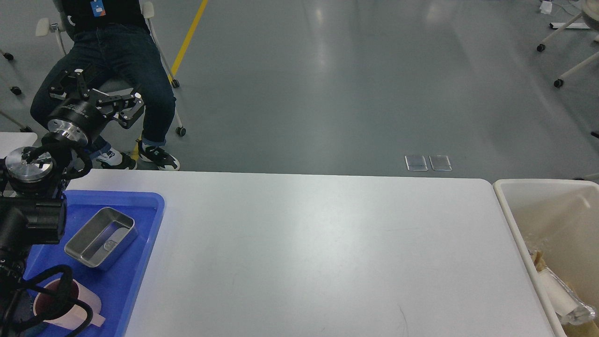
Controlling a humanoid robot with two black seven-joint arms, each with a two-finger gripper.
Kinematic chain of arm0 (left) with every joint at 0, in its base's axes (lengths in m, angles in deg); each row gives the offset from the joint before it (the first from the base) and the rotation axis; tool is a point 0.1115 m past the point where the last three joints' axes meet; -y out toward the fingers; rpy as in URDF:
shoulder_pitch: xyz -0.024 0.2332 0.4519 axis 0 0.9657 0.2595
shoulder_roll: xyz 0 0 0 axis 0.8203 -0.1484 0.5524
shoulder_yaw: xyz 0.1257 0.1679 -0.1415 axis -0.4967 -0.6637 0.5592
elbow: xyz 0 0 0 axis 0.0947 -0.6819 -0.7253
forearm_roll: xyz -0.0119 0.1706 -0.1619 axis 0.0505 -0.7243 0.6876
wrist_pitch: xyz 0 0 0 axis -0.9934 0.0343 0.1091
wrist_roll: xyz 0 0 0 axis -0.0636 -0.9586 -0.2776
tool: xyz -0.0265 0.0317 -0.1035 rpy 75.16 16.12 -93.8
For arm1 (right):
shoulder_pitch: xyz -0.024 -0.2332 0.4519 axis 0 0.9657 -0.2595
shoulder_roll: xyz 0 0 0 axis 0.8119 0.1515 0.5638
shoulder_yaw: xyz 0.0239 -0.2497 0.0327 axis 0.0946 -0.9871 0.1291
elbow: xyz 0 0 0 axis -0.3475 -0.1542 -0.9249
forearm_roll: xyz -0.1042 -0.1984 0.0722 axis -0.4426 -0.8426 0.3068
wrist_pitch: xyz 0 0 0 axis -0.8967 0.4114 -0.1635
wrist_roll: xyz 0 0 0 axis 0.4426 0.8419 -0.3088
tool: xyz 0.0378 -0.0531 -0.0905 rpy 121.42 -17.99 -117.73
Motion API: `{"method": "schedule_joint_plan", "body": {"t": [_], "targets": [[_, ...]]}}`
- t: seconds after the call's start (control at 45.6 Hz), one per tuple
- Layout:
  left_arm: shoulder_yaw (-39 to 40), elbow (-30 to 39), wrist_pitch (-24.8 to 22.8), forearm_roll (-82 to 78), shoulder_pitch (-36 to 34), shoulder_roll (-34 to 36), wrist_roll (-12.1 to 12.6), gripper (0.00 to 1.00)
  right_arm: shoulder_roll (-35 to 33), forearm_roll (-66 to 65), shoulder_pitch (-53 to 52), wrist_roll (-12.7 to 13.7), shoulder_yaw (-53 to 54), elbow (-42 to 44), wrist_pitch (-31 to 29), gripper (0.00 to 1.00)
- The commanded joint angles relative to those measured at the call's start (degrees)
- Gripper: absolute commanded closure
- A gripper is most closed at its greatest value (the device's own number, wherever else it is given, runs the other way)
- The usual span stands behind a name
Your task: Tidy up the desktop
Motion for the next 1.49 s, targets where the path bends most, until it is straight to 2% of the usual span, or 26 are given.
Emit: {"method": "schedule_joint_plan", "body": {"t": [0.0, 0.197, 0.416, 0.592, 0.723, 0.833, 1.469], "targets": [[-0.2, -0.1, -0.3, 0.1, -0.3, -0.2, 0.0, 0.03, 9.7, 8.5, -1.4, 0.5, 7.9, 0.7, 0.4, 0.00], [-0.2, -0.1, -0.4, 0.0, -0.3, -1.3, -0.1, 0.03, 19.3, 18.2, 0.2, 0.5, 14.0, 0.8, 0.8, 0.00], [0.1, -0.1, -0.5, 0.0, 0.7, -5.9, -0.6, 0.03, 27.4, 29.2, 3.4, 0.5, 18.4, 0.8, 0.9, 0.00], [0.5, -0.1, -0.9, 0.0, 2.1, -9.7, -1.3, 0.03, 34.9, 30.3, 5.7, 0.4, 23.3, 0.7, 0.6, 0.00], [0.5, -0.2, -2.9, 0.0, 2.3, -13.6, -1.4, 0.03, 39.0, 30.3, 6.1, 0.5, 25.7, 0.5, 0.5, 0.00], [-0.1, -0.2, -5.2, -0.1, 4.1, -15.6, -1.5, 0.03, 40.1, 30.3, 6.5, 0.4, 25.8, 0.4, 0.3, 0.00], [-1.7, -0.3, -5.6, -5.6, 7.2, -15.2, -1.3, 0.03, 40.1, 26.4, 10.9, 0.0, 24.9, 0.5, 0.1, 0.00]]}}
